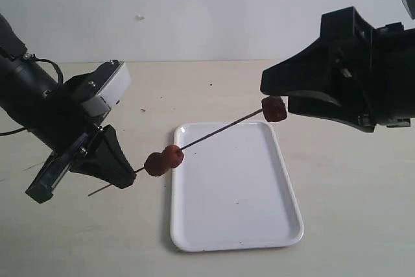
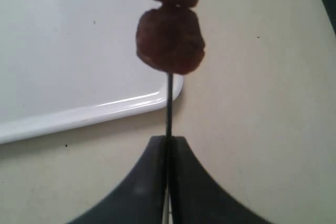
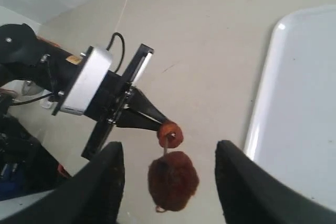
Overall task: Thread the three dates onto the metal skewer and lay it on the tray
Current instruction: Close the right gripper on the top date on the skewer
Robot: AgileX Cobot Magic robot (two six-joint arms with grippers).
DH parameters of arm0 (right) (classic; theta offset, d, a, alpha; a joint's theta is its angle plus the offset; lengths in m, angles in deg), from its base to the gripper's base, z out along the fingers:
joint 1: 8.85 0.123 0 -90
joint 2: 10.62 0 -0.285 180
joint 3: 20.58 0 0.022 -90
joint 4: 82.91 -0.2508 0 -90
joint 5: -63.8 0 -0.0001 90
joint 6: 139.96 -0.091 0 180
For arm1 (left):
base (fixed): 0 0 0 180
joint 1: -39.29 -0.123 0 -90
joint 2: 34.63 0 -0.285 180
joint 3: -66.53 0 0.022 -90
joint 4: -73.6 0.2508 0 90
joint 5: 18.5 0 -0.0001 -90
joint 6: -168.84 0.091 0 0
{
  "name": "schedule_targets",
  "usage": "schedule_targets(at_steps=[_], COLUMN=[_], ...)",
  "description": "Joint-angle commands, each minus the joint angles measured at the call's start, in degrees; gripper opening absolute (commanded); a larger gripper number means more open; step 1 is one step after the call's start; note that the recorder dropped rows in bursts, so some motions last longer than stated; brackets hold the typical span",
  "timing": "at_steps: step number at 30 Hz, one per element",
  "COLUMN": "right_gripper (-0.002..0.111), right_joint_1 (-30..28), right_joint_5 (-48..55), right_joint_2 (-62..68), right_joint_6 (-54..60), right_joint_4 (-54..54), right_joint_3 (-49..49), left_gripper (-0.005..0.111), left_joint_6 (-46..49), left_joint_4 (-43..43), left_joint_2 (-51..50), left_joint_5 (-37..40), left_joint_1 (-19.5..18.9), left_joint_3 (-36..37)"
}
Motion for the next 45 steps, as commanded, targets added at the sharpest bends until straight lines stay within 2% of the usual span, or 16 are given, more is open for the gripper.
schedule_targets(at_steps=[1, 7, 20, 45], right_gripper=[0.051, 0.051, 0.051, 0.051], right_joint_1=[-0.1, -0.1, -0.1, -0.1], right_joint_5=[-2.1, -5.0, -1.3, -1.4], right_joint_2=[-2.6, -8.5, -6.4, -3.7], right_joint_6=[-6.6, -13.0, -14.0, -9.6], right_joint_4=[10.7, 17.8, 19.3, 14.7], right_joint_3=[0.4, 0.4, 0.2, 0.2], left_gripper=[0.0, 0.0, 0.0, 0.0], left_joint_6=[0.2, 0.2, 0.2, 0.2], left_joint_4=[-0.6, -0.7, -1.9, -2.9], left_joint_2=[0.1, 0.1, 0.1, 0.1], left_joint_5=[0.5, 0.3, 0.0, 0.2], left_joint_1=[0.3, 0.3, 0.3, 0.3], left_joint_3=[-0.1, -0.1, -0.1, -0.1])
